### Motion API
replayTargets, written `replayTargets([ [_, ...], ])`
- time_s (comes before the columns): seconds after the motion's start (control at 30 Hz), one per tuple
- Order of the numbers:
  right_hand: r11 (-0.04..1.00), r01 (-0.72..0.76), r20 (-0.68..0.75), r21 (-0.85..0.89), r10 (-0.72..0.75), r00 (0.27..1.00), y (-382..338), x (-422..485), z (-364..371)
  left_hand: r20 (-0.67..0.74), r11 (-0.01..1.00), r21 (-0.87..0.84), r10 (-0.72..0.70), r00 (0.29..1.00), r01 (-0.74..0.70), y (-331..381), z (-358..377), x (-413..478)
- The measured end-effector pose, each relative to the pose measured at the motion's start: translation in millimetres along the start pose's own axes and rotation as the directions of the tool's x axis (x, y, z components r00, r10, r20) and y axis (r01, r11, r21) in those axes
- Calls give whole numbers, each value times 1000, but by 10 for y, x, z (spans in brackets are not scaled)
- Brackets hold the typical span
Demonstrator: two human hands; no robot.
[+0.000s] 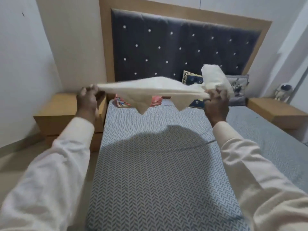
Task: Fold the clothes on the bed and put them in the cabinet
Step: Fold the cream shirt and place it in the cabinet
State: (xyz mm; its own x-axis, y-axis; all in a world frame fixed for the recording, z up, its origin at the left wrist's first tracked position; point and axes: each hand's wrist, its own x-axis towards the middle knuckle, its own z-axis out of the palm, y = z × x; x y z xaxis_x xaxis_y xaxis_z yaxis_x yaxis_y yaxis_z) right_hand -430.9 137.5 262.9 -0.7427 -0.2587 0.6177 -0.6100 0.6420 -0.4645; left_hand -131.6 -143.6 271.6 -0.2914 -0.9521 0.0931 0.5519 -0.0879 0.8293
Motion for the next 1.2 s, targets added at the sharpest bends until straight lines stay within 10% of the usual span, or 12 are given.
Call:
replayTargets([
  [0.23,995,-2,313,-99,33,949,952,-1320,346,-147,926,176,-311,939,334,-1370,-1159,-1029],
  [0.5,904,10,641,-428,296,708,1709,-2656,412,-283,608,419,-618,734,674,-1966,-2043,-1893],
  [0.73,857,-56,656,-512,433,619,1702,-2987,225,-285,576,537,-564,775,617,-1874,-2195,-1983],
  [0.9,763,-202,620,-614,625,474,1672,-2933,158,-394,533,708,-245,886,463,-1746,-2218,-2051],
  [1.0,753,-124,691,-646,646,323,1624,-2885,125,-309,442,792,-305,901,421,-1701,-2173,-2118],
  [1.1,757,-155,663,-635,637,394,1617,-2824,76,-275,332,853,-369,888,403,-1675,-2147,-2156],
  [1.2,754,-127,698,-644,647,307,1658,-2838,30,-255,208,911,-395,882,356,-1660,-2144,-2151],
])
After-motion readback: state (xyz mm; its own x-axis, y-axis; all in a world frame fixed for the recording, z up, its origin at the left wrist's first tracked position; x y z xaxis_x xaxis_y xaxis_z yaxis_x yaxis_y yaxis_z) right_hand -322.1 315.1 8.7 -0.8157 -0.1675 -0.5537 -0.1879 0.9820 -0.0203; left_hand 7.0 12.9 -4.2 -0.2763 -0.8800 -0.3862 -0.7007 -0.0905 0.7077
